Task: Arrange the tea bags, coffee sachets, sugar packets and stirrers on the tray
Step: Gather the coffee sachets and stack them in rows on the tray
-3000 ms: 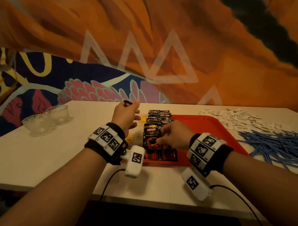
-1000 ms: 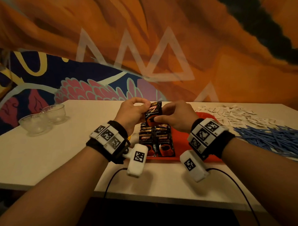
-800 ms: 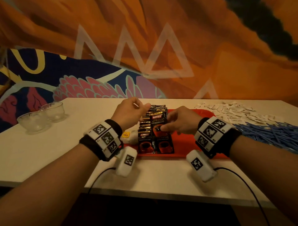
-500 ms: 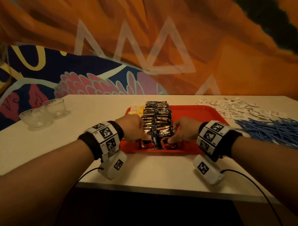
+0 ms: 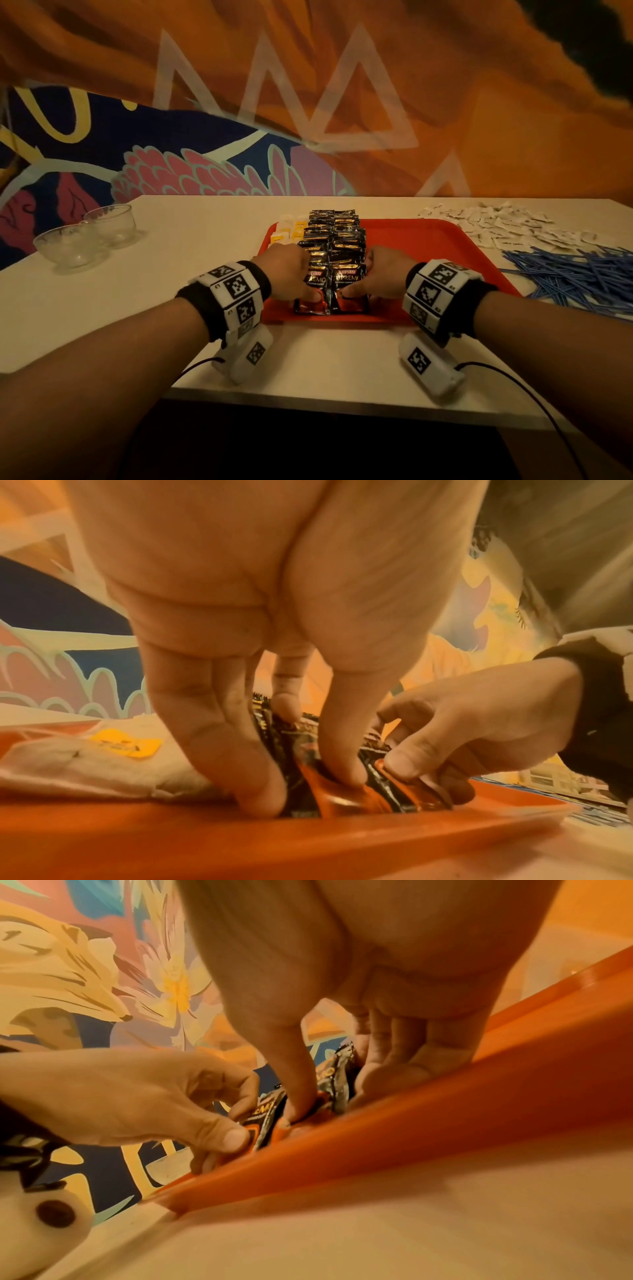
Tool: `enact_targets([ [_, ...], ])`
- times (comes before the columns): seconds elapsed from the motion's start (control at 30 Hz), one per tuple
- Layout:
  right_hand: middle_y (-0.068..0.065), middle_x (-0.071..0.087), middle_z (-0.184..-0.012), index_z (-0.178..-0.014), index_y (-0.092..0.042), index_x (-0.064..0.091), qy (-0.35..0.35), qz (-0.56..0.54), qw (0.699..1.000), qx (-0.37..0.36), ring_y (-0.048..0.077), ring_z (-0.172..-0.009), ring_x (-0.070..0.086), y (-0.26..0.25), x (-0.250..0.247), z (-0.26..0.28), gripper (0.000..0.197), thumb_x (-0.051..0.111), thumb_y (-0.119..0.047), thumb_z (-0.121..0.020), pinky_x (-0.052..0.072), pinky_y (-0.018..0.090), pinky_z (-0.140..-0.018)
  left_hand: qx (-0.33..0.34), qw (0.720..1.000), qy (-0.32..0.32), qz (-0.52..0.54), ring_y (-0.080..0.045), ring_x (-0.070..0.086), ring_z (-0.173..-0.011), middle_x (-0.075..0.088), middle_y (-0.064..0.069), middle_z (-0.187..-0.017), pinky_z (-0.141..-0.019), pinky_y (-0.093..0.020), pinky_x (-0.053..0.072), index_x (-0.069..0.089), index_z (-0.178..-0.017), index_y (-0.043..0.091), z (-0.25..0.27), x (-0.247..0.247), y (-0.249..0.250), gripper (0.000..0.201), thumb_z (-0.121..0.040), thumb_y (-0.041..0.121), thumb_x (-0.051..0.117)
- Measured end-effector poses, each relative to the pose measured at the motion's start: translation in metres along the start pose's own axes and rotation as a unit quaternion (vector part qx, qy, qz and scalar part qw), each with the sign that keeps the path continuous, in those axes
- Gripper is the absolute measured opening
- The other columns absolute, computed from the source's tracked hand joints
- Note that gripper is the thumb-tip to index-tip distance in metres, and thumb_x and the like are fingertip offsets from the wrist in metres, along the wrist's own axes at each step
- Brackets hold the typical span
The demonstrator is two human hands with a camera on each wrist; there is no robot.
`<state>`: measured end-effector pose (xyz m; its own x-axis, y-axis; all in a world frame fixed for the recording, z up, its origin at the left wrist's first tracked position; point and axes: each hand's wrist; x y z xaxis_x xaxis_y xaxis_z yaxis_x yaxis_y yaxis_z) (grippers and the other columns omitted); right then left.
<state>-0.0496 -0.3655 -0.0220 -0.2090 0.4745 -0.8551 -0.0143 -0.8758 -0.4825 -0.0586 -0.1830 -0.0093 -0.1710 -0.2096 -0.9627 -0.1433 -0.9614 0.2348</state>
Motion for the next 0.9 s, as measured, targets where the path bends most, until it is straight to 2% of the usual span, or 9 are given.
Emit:
enact_targets([
  [0.2,0.002,0.057,-0.118,-0.127,-0.014,0.042,-0.011,0.008,1.0,0.004,0.022,-0.099,0.065,0.002,0.003,0.0,0.081,0.082,-0.055,-0.069,0.053,0.038,-0.086,-0.01,1.0,-0.018,-0.002,-0.01,0.047,-0.073,0.053,0.005,-0.083,-0.058,-0.027,0.037,0.045,-0.082,0.019,0.007,0.002,-0.002,0.046,-0.078,0.048,0.08],
  [0.27,0.003,0.061,-0.114,-0.121,-0.015,0.045,-0.023,-0.011,1.0,-0.001,0.02,-0.095,0.067,0.003,0.002,0.001,0.073,0.082,-0.052,-0.071,0.054,0.038,-0.085,-0.015,1.0,-0.02,0.015,-0.007,0.046,-0.073,0.053,0.005,-0.086,-0.055,-0.023,0.036,0.04,-0.084,0.017,0.01,-0.001,-0.001,0.048,-0.082,0.047,0.078],
  [0.37,0.006,0.071,-0.1,-0.104,-0.012,0.054,-0.042,-0.056,0.998,-0.002,0.017,-0.082,0.071,0.004,-0.003,0.003,0.048,0.078,-0.045,-0.079,0.057,0.039,-0.085,-0.037,0.995,-0.006,0.088,-0.006,0.059,-0.063,0.06,0.004,-0.086,-0.053,-0.02,0.042,0.039,-0.085,0.024,0.014,-0.01,-0.002,0.041,-0.086,0.044,0.074],
  [0.47,0.004,0.068,-0.092,-0.111,-0.006,0.06,-0.043,-0.069,0.996,0.024,0.015,-0.078,0.068,0.004,-0.01,0.003,0.033,0.067,-0.032,-0.091,0.054,0.029,-0.073,-0.053,0.99,0.016,0.133,-0.014,0.069,-0.068,0.067,-0.002,-0.086,-0.069,-0.032,0.057,0.04,-0.092,0.021,0.013,-0.018,-0.005,0.037,-0.089,0.041,0.072],
  [0.53,0.007,0.066,-0.096,-0.121,-0.002,0.058,-0.054,-0.076,0.995,0.033,0.014,-0.074,0.063,0.0,-0.013,0.003,0.031,0.059,-0.02,-0.096,0.047,0.023,-0.06,-0.049,0.984,0.014,0.172,-0.023,0.074,-0.078,0.071,-0.009,-0.091,-0.082,-0.044,0.06,0.041,-0.091,0.019,0.011,-0.019,-0.006,0.034,-0.091,0.033,0.072],
  [0.57,0.009,0.066,-0.101,-0.124,-0.001,0.056,-0.059,-0.067,0.996,0.032,0.013,-0.072,0.061,-0.003,-0.013,0.002,0.03,0.056,-0.016,-0.097,0.044,0.022,-0.057,-0.042,0.983,0.01,0.18,-0.027,0.074,-0.082,0.072,-0.012,-0.091,-0.085,-0.048,0.06,0.041,-0.091,0.019,0.01,-0.019,-0.005,0.032,-0.091,0.029,0.072],
  [0.67,0.015,0.068,-0.106,-0.127,0.0,0.056,-0.08,-0.04,0.996,0.028,0.012,-0.068,0.058,-0.005,-0.012,-0.002,0.034,0.052,-0.008,-0.094,0.042,0.023,-0.058,-0.037,0.984,-0.001,0.177,-0.031,0.074,-0.087,0.075,-0.016,-0.089,-0.086,-0.049,0.059,0.044,-0.091,0.016,0.01,-0.018,-0.003,0.025,-0.093,0.021,0.068],
  [0.8,0.009,0.064,-0.088,-0.121,0.0,0.061,-0.069,-0.037,0.996,0.039,0.014,-0.069,0.057,0.0,-0.017,-0.011,0.032,0.049,-0.006,-0.092,0.044,0.028,-0.063,-0.047,0.981,0.013,0.188,-0.032,0.074,-0.088,0.071,-0.017,-0.098,-0.083,-0.05,0.06,0.044,-0.091,0.014,0.008,-0.022,-0.005,0.021,-0.094,0.015,0.064],
  [0.9,0.003,0.055,-0.078,-0.113,-0.004,0.063,-0.039,-0.025,0.998,0.039,0.012,-0.065,0.05,0.002,-0.022,-0.022,0.025,0.049,-0.01,-0.094,0.041,0.023,-0.059,-0.052,0.975,0.013,0.215,-0.035,0.074,-0.087,0.067,-0.018,-0.103,-0.079,-0.047,0.062,0.041,-0.092,0.013,0.008,-0.026,-0.007,0.02,-0.095,0.01,0.061],
])
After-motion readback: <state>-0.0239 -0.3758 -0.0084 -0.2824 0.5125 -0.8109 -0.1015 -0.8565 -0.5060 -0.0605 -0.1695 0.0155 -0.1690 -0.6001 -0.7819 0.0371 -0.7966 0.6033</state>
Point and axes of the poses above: each hand's wrist, its own z-axis away from the middle knuckle, its own x-axis out of the palm, y = z × x
